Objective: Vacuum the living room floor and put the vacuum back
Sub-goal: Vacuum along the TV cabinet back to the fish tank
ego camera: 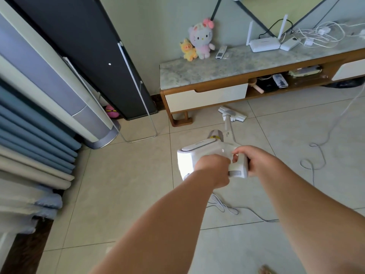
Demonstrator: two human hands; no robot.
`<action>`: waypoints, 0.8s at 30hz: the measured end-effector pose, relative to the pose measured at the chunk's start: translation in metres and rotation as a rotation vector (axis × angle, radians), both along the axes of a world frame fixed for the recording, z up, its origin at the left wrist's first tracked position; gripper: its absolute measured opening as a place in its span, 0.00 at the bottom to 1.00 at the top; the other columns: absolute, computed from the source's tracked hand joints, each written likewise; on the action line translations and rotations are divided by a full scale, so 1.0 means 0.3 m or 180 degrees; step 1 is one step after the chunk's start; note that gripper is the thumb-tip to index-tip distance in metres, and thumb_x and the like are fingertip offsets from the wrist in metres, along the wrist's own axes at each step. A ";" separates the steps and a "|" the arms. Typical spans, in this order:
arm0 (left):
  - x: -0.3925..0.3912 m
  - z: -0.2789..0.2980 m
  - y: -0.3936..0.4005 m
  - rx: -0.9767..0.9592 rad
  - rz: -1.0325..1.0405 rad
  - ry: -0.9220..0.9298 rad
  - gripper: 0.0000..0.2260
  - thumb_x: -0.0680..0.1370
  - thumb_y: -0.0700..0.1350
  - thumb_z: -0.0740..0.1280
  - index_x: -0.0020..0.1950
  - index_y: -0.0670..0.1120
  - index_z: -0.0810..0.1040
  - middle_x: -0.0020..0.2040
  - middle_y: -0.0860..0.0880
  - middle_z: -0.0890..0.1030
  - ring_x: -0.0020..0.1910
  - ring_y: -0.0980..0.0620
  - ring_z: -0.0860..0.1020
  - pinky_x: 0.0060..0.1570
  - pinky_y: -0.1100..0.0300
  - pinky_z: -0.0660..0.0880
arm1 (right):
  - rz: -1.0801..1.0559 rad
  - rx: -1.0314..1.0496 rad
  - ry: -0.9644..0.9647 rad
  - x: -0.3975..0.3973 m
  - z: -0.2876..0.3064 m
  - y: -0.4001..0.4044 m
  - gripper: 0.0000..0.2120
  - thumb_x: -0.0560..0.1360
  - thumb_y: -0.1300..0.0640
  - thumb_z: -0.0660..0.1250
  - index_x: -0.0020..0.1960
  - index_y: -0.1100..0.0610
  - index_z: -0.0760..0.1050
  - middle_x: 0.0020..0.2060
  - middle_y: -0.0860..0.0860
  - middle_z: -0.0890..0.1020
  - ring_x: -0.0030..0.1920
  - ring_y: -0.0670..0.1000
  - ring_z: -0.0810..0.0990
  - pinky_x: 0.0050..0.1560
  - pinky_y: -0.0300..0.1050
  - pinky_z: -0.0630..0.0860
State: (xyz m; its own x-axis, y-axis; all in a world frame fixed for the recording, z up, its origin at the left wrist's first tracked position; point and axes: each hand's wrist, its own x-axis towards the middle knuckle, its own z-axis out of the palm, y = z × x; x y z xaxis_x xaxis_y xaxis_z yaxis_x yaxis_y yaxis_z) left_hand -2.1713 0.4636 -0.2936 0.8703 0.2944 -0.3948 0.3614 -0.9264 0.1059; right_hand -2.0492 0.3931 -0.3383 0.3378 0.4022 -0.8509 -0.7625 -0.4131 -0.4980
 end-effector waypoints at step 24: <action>-0.282 0.503 -0.264 0.0535 -0.1595 0.0673 0.08 0.72 0.44 0.64 0.51 0.51 0.74 0.38 0.52 0.75 0.35 0.51 0.75 0.32 0.58 0.72 | -0.1262 0.0335 0.0447 -0.477 0.399 -0.408 0.06 0.70 0.68 0.56 0.38 0.58 0.66 0.18 0.54 0.72 0.19 0.53 0.75 0.33 0.46 0.76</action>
